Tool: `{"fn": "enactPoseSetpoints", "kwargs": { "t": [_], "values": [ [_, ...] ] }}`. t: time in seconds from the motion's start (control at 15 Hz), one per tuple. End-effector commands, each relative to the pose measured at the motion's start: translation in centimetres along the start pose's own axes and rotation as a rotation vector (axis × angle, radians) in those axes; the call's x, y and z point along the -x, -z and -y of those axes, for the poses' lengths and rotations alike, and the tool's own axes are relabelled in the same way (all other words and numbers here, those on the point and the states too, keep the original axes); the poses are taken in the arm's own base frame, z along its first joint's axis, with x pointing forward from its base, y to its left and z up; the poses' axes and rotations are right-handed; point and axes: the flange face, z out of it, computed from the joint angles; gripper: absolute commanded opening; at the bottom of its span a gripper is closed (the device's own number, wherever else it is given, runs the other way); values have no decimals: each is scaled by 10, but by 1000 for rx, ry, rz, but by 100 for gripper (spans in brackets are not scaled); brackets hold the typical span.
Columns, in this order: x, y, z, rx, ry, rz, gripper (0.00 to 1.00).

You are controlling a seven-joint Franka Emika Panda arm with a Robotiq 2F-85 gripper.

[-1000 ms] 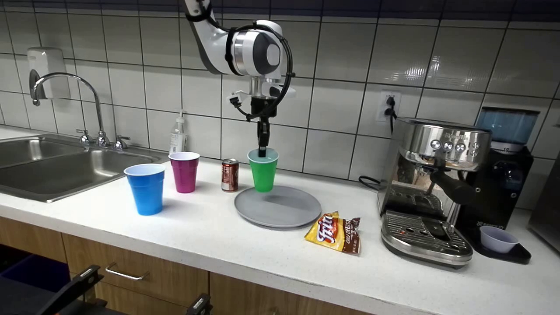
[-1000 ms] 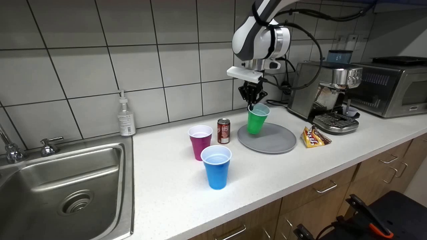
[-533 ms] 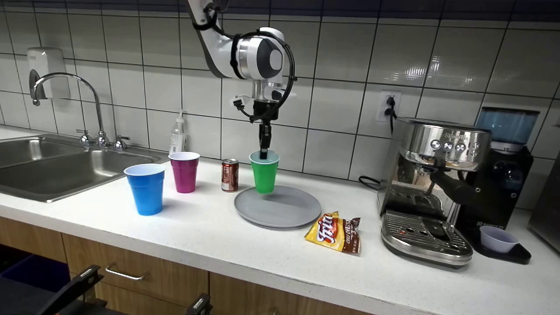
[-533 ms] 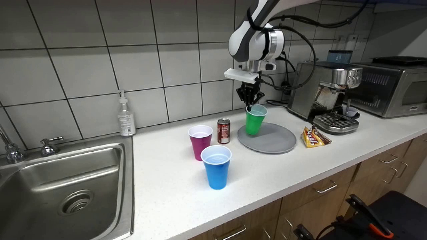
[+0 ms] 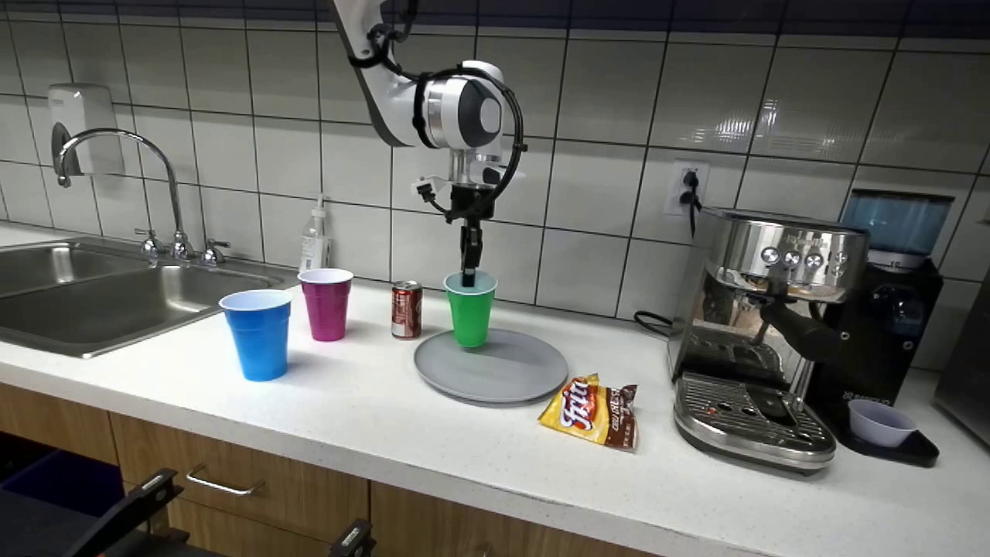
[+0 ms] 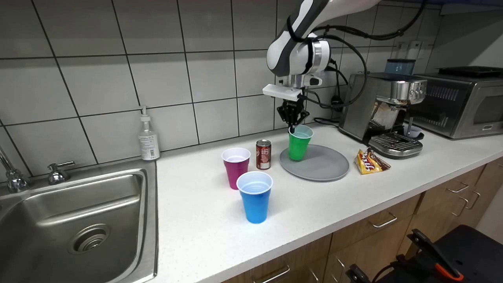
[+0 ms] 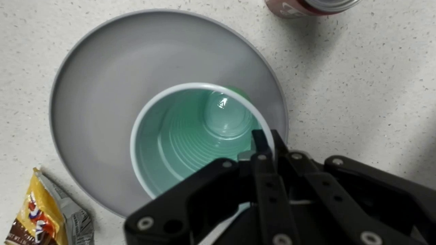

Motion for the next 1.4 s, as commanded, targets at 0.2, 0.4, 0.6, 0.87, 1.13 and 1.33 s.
{"fn": "enactPoseSetpoints", "kwargs": {
  "t": [0.2, 0.4, 0.6, 0.87, 1.13, 1.33],
  "values": [
    [-9, -8, 14, 26, -23, 23, 1],
    [-12, -11, 17, 34, -26, 32, 6],
    [-15, -11, 18, 40, -30, 39, 36],
    [-16, -4, 17, 29, -29, 41, 65],
    [-15, 6, 16, 7, -29, 46, 95],
    [-12, 16, 14, -14, -21, 48, 100]
  ]
}}
